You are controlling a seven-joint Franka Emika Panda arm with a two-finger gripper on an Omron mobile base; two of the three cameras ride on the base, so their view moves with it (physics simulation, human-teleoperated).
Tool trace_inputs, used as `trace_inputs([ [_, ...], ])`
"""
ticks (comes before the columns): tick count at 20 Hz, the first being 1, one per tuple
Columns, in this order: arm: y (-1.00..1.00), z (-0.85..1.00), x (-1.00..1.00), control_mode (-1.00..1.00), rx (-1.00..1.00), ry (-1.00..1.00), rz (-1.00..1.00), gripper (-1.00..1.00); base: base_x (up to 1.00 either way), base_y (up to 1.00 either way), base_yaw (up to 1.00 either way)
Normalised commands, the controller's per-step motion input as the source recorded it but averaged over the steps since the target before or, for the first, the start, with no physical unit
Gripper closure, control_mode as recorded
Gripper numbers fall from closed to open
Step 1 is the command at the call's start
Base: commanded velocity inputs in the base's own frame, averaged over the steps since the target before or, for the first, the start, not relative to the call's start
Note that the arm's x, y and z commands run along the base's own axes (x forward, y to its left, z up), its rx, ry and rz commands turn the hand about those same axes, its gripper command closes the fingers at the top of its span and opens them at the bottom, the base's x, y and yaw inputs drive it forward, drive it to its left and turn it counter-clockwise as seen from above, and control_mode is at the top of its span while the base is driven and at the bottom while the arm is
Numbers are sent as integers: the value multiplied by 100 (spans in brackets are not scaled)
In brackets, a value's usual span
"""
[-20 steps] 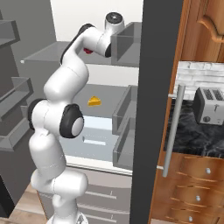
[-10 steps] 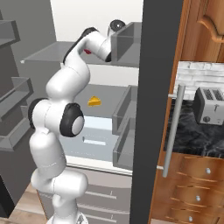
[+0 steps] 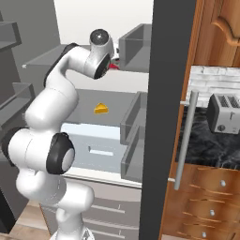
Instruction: Take the cheese, fish, and bell pepper from the fridge and place them on the plate on the dining counter to create an appetizer plate.
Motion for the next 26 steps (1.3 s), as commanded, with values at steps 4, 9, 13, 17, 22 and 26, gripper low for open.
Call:
trace_inputs([
  [4, -32, 12, -100, -100, 0, 0, 0, 100, 0, 0, 0],
  [9, -8, 6, -80, 100, 0, 0, 0, 100, -20, 0, 0],
  [13, 0, 0, 0, 100, 0, 0, 0, 100, -100, 0, 0],
  [17, 0, 0, 0, 100, 0, 0, 0, 100, -100, -33, 0],
  [22, 0, 0, 0, 100, 0, 0, 0, 100, -95, -96, -2],
  [26, 0, 0, 0, 100, 0, 0, 0, 100, -73, -100, 0],
])
